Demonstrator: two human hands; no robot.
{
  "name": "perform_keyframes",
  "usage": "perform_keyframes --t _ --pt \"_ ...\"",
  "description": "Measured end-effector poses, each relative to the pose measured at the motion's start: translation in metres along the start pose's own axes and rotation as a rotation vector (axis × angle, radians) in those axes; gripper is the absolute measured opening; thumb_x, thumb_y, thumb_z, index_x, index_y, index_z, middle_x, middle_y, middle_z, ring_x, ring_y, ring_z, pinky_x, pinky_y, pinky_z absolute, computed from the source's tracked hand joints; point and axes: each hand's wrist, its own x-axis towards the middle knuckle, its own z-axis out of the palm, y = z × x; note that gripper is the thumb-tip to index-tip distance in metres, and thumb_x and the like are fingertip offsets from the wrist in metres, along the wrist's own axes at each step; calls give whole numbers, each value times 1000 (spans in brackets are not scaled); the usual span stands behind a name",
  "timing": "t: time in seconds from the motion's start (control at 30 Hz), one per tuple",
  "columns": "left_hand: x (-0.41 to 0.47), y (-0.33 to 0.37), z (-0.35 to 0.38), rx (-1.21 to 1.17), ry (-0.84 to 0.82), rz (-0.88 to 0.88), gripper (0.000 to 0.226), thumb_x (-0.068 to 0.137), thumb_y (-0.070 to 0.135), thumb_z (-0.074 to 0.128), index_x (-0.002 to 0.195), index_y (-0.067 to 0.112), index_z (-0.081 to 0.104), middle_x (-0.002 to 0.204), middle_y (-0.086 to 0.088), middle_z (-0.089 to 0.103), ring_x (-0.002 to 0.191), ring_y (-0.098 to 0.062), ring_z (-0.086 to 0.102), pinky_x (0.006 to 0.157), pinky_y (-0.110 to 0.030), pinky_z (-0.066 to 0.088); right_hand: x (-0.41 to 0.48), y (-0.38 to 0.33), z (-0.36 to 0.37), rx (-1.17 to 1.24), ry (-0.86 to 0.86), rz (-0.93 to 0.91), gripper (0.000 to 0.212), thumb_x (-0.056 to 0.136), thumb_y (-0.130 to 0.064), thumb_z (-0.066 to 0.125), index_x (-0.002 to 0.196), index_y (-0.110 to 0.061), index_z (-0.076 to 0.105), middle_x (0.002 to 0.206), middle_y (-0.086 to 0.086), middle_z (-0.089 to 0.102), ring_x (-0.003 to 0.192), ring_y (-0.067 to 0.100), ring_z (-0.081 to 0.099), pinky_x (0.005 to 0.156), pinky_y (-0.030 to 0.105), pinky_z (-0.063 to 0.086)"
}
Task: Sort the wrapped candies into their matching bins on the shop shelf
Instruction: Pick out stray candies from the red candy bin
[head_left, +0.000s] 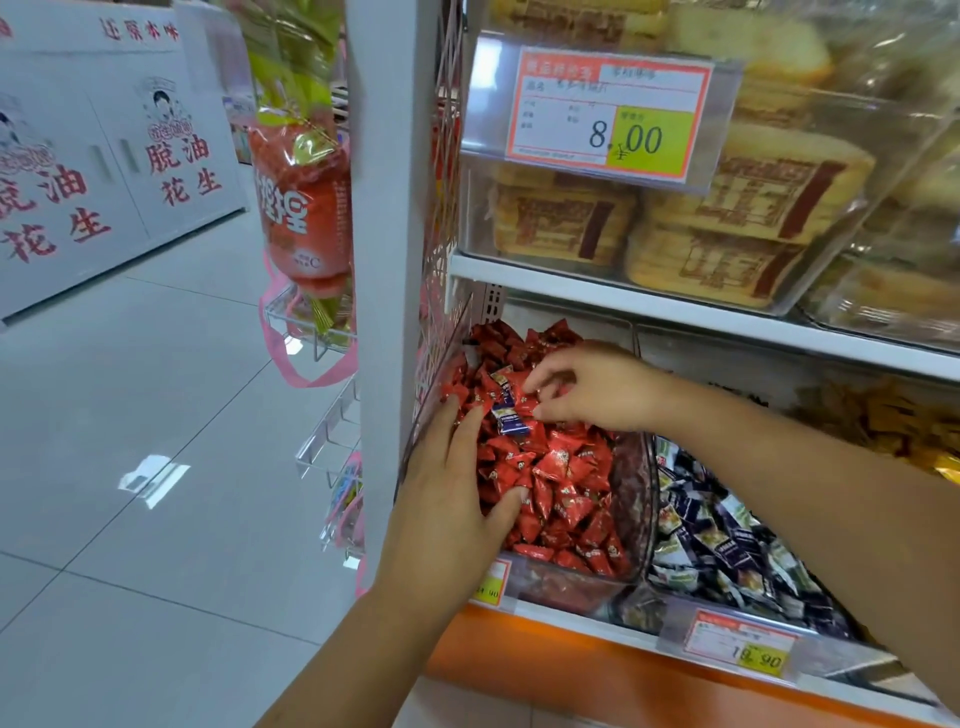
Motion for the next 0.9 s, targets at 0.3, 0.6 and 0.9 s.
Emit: perform_keyframes --t 0.3,0.6,0.9 --pt "2 -3 1 -7 -3 -6 85 87 45 62 152 27 10 159 12 5 143 -2 4 103 -6 -8 16 -9 3 -7 136 -38 12 86 -30 68 94 -22 72 88 -15 61 76 1 56 59 7 40" --pt "5 -3 2 -5 -25 -11 86 87 48 60 153 28 8 159 13 -2 144 -4 1 109 -14 -1 56 -11 18 -289 -13 17 46 87 -28 68 131 -21 54 115 0 55 97 15 54 70 20 37" --pt "5 0 -3 -3 -63 8 84 86 55 57 152 25 15 160 11 5 146 -5 4 115 -20 6 0 7 -10 306 273 100 23 82 -32 72 103 -32 63 94 -12 67 78 12 63 74 24 49"
